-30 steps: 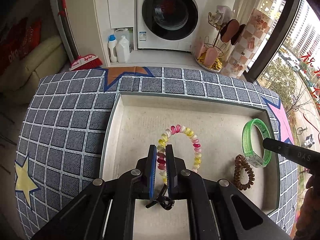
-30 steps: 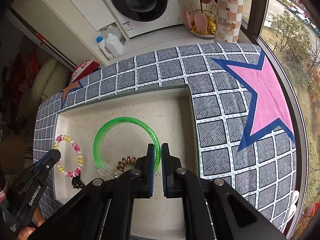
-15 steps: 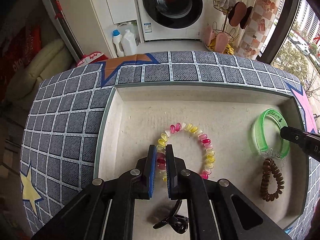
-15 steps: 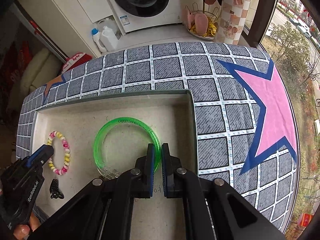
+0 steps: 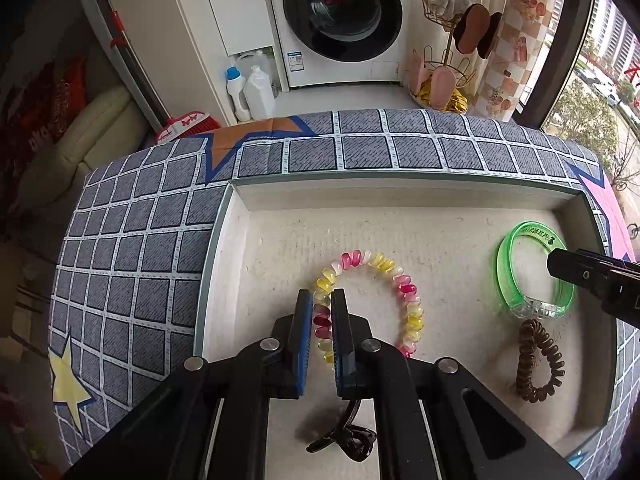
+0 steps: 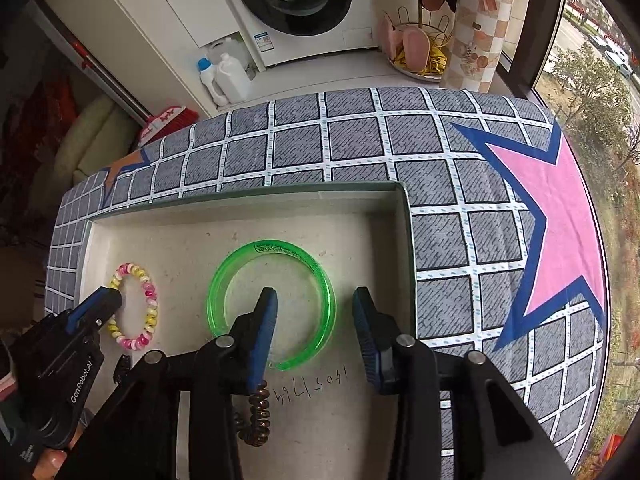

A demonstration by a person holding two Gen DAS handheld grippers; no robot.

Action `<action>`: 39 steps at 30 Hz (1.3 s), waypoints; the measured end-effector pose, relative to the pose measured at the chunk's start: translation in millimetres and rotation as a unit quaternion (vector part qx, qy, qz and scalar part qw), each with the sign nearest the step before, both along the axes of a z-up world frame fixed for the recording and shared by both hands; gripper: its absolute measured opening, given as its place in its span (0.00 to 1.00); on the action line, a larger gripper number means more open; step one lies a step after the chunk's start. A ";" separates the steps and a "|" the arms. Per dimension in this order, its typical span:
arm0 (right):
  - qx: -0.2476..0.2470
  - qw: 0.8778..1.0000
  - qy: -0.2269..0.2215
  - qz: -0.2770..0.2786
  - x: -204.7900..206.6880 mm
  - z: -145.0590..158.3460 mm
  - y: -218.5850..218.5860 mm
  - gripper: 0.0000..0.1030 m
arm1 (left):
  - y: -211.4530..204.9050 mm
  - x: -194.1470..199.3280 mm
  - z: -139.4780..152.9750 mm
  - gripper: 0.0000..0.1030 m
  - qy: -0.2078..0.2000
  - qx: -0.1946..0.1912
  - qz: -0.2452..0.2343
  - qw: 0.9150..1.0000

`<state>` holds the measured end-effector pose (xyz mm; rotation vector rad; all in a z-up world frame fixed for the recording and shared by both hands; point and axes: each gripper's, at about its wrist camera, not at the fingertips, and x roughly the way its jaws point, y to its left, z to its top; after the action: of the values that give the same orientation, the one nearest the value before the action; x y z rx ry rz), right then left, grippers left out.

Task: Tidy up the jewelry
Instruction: 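Open the left tool in the tray while the right tool releases the green bracelet there, then close the left tool on the silver hair clip while the right tool moves toward the heart pendant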

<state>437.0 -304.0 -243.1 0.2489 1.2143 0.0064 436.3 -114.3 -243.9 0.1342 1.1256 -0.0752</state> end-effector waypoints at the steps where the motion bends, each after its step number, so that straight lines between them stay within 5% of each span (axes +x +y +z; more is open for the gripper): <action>1: 0.003 1.000 -0.004 0.000 -1.1 2.1 0.2 0.46 | 0.7 -0.5 0.9 0.21 -0.001 -0.002 0.000 1.000; 7: 0.024 0.999 -0.027 -0.012 -11.1 18.1 -2.3 0.46 | 6.4 -1.5 6.6 0.21 0.000 -0.021 0.002 1.000; 8: 0.027 0.999 -0.029 -0.013 -12.9 20.1 -2.7 0.46 | 6.8 -1.8 7.0 0.38 -0.001 -0.019 0.002 1.000; 9: 0.028 0.999 -0.030 -0.013 -14.6 21.7 -2.7 0.46 | 7.7 -1.9 6.6 0.94 0.000 -0.017 0.004 1.000; 10: 0.029 0.999 -0.031 -0.013 -16.3 22.9 -2.8 0.46 | 9.2 -3.2 8.7 1.00 -0.007 -0.010 0.015 1.000; 18: 0.047 0.998 -0.038 -0.019 -32.5 33.0 -4.7 0.47 | 9.5 -21.4 32.3 1.00 -0.041 -0.004 0.012 0.999; 27: 0.078 0.995 -0.058 -0.011 -72.1 54.0 2.1 0.79 | 31.3 -67.4 63.9 1.00 -0.067 -0.008 0.011 0.998; 37: 0.085 0.994 -0.062 -0.008 -139.1 67.7 14.3 0.79 | 75.8 -147.0 67.9 1.00 -0.042 -0.018 0.018 0.999; 39: 0.086 0.995 -0.059 -0.005 -152.5 67.8 18.0 0.86 | 83.5 -163.3 64.9 1.00 -0.032 -0.015 0.017 0.999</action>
<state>284.5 -285.9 -175.2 0.3998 1.0961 0.1164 273.0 -30.8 -179.0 0.0903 1.0612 -0.0581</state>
